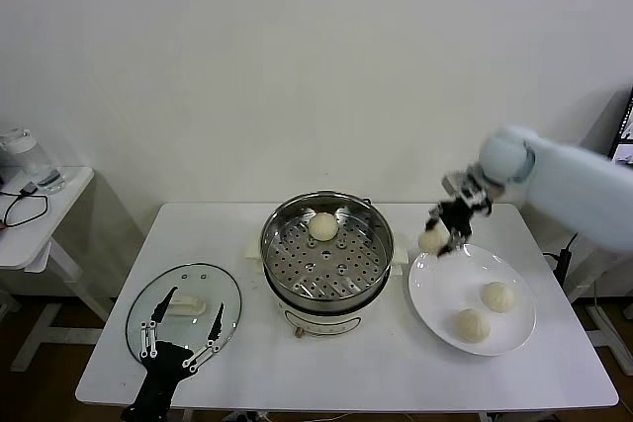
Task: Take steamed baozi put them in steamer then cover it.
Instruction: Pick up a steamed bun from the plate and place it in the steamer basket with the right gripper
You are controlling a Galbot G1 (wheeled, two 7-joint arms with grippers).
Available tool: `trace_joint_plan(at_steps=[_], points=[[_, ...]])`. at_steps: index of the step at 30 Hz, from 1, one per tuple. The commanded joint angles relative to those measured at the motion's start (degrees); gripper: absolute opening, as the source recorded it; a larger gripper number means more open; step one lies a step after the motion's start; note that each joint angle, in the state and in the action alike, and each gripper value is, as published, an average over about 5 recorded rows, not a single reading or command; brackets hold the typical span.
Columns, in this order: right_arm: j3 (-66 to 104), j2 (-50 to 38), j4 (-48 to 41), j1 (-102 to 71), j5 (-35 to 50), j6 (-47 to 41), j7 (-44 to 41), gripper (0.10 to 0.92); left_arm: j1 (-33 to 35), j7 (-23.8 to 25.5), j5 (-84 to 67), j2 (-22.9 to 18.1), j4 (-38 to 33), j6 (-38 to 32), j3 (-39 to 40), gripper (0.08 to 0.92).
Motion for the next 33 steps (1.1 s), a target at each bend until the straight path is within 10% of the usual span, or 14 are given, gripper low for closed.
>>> trace_joint_plan(at_steps=[1,14,33], points=[[-5.75,10.92,7.2,15.97,10.32,-2.03,-1.41,0.645,-0.15,-0.12,0.18,-0.05,-0.21,0.14,0.23,0.823],[-11.3,28.84,1.96,4.73,14.41,-9.42,9.81,0.645,-0.64,-0.42,0.18,-0.01,-0.07,-0.09,-0.33,0.823],[-12.21,31.34,-3.75,-3.31,10.23,-9.92,15.7,0.698,-0.53,-0.66,0.19,-0.02,0.13,-0.12,-0.43,0.823]])
